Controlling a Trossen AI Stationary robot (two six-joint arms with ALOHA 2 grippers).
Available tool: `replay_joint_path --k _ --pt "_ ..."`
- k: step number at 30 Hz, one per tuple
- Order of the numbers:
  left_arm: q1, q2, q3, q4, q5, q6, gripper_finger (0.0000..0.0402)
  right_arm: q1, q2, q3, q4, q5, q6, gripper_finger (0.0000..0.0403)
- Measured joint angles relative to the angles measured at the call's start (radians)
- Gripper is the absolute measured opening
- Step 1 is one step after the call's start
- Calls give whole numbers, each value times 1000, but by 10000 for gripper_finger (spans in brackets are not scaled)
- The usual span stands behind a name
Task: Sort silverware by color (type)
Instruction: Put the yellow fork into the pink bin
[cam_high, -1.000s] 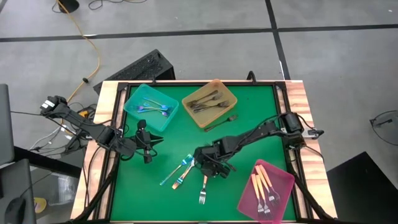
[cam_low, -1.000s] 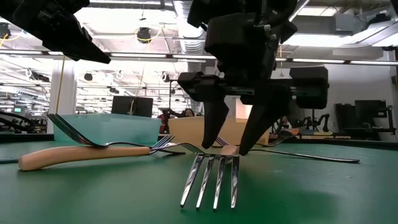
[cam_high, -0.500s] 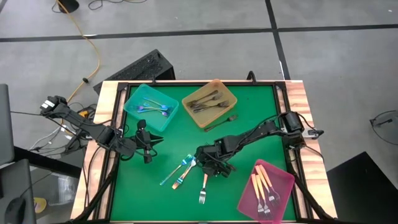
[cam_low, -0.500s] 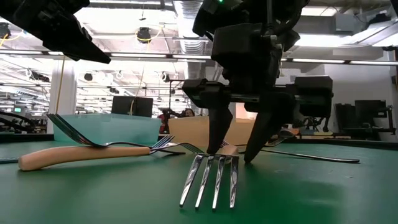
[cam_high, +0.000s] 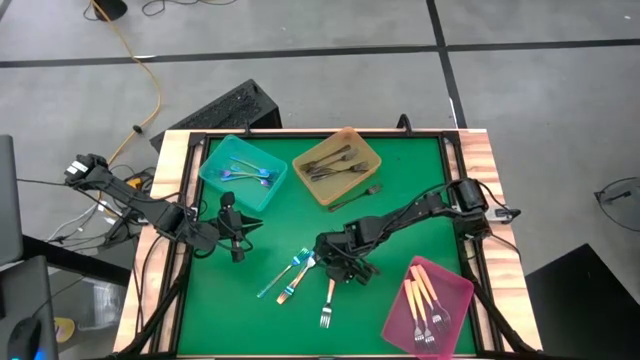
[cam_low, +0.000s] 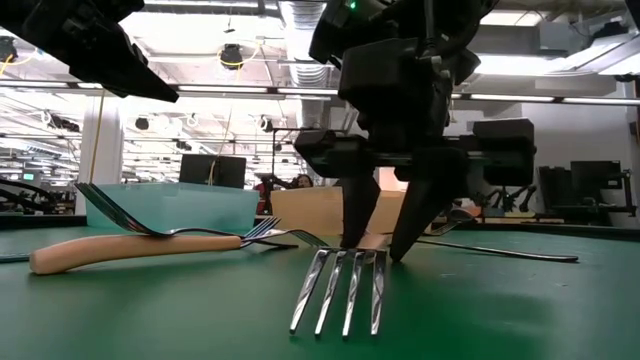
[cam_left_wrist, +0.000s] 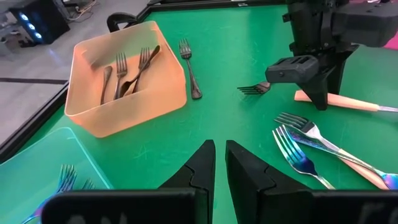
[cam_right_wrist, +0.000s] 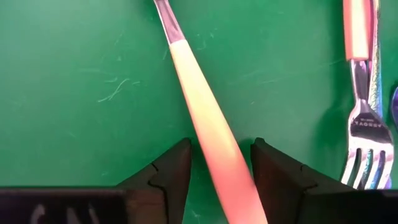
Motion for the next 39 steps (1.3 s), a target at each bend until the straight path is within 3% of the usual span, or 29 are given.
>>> replay_joint_path --k 14,25,37,39 --pt "0 0 0 -5 6 5 25 -11 73 4 -16 -21 101 108" --pt "0 0 0 -6 4 2 25 -19 65 -1 32 -3 363 105" --pt "0 0 0 -4 0 -13 25 -20 14 -3 3 18 420 103" --pt "0 0 0 0 -6 -13 25 -19 -18 -6 -40 60 427 103"
